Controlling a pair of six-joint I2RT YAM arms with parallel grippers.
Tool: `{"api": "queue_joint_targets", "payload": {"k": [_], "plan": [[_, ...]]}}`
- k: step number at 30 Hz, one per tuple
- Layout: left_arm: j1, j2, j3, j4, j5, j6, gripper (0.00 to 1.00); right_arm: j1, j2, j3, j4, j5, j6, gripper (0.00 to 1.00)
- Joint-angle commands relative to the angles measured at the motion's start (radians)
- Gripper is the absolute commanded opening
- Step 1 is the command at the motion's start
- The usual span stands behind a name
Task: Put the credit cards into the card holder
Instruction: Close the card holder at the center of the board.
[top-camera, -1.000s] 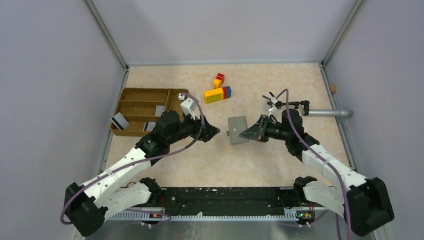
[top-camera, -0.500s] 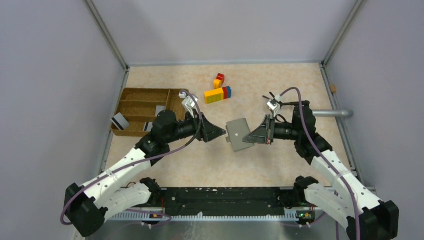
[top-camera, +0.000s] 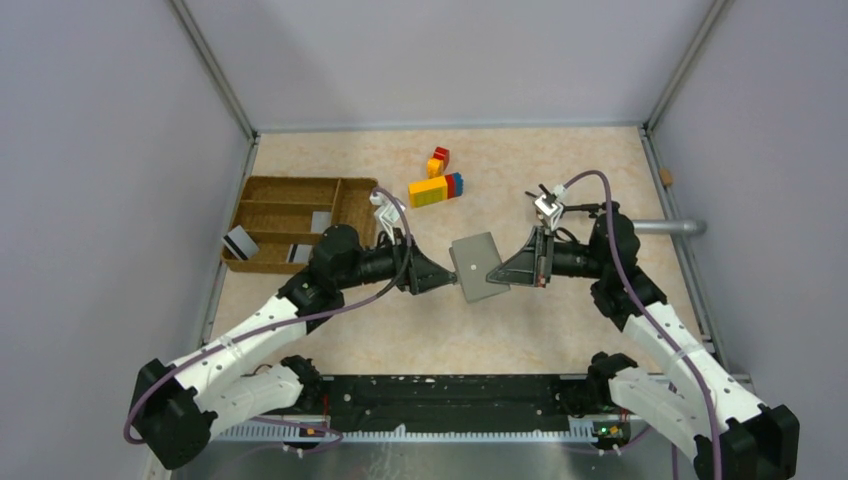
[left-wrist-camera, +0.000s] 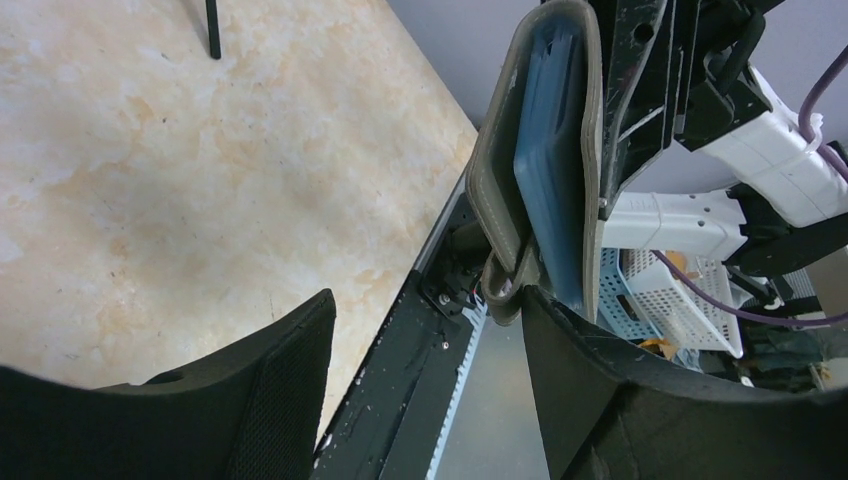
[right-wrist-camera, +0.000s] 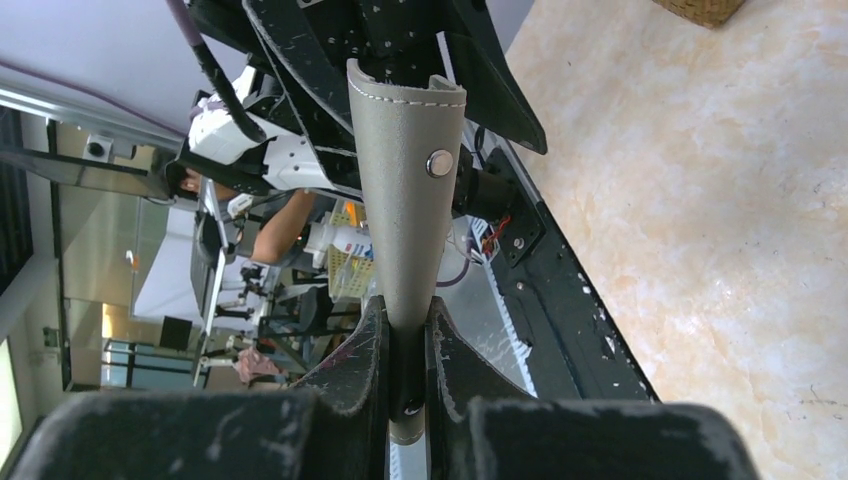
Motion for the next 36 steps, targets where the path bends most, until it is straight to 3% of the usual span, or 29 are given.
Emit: {"api": "queue_joint_targets", "payload": {"k": [1, 13, 19, 26, 36], "plan": [[-0.01, 0.01, -0.006, 0.033, 0.009, 0.019, 0.7, -0.004, -0.022, 0.036, 0.097, -0.029, 0.036, 0.0], [-0.01, 0.053, -0.09, -0.006, -0.092, 0.032, 0.67, -0.004, -0.042, 0.025, 0.219, -0.058, 0.129, 0.0], [-0.009, -0.046, -0.086, -0.026, -0.129, 0.083, 0.68, -0.004, -0.037, 0.016, 0.16, -0.053, 0.078, 0.0], [-0.01, -0.158, -0.023, -0.017, -0.06, 0.086, 0.76, -0.004, -0.024, -0.025, 0.192, -0.051, 0.086, 0.0], [-0.016, -0.07, -0.024, 0.083, -0.018, 0.037, 0.82, -0.004, -0.026, -0.033, 0.206, -0.054, 0.095, 0.0]]}}
